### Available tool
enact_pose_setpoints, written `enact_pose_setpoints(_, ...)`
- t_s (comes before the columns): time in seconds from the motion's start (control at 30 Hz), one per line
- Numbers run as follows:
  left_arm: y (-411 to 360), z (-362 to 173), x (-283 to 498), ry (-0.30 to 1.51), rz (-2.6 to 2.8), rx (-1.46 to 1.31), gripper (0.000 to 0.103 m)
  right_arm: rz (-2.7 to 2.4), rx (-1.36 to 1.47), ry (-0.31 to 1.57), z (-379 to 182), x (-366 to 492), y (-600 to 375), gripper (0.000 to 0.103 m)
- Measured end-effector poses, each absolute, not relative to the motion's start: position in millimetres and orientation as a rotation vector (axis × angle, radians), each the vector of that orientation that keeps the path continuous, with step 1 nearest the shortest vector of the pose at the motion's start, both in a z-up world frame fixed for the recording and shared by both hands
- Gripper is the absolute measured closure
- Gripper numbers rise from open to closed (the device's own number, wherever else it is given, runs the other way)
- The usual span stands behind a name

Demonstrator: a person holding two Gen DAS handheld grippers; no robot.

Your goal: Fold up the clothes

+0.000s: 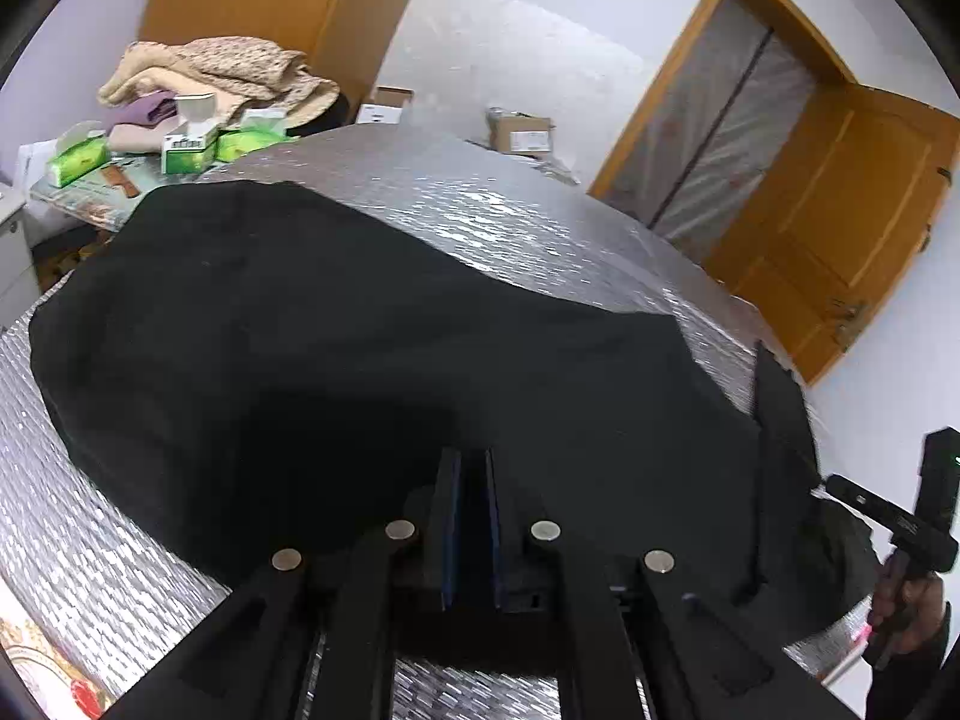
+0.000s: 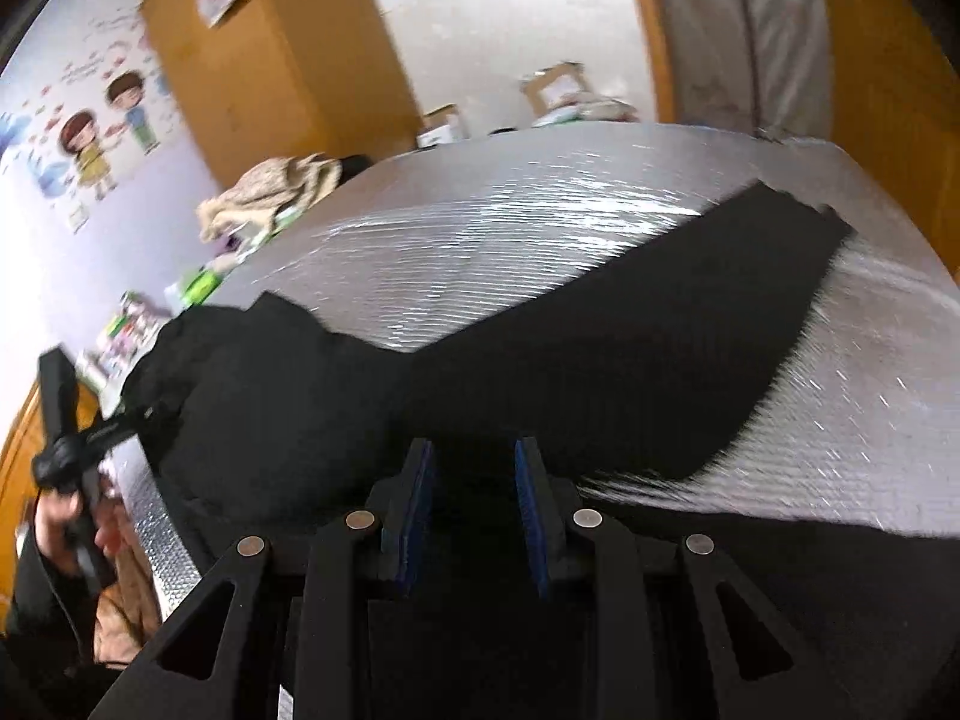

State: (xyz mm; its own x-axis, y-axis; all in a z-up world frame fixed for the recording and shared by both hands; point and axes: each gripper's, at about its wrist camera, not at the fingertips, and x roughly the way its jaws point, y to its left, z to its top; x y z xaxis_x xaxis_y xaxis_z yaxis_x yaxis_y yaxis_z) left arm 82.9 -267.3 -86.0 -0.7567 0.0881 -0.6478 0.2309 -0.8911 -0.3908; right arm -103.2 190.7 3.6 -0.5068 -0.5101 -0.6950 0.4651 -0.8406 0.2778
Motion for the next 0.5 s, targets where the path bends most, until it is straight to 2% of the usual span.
enact_pose_setpoints(0.2, -219, -69, 68, 0.653, -2.958, 1.111, 0.094, -2.356, 1.132, -0.198, -1, -107, 210, 0.072)
enact_pose_setpoints(0.37, -176, -61, 47, 0.626, -3.098, 1.187, 0.085, -2.361, 1.111, -0.236, 2, -106, 214, 0.071)
enact_pose_setpoints(0.5, -144, -60, 26, 0.582, -3.163, 1.270, 0.082, -2.359, 1.100, -0.244, 3, -103, 218, 0.071)
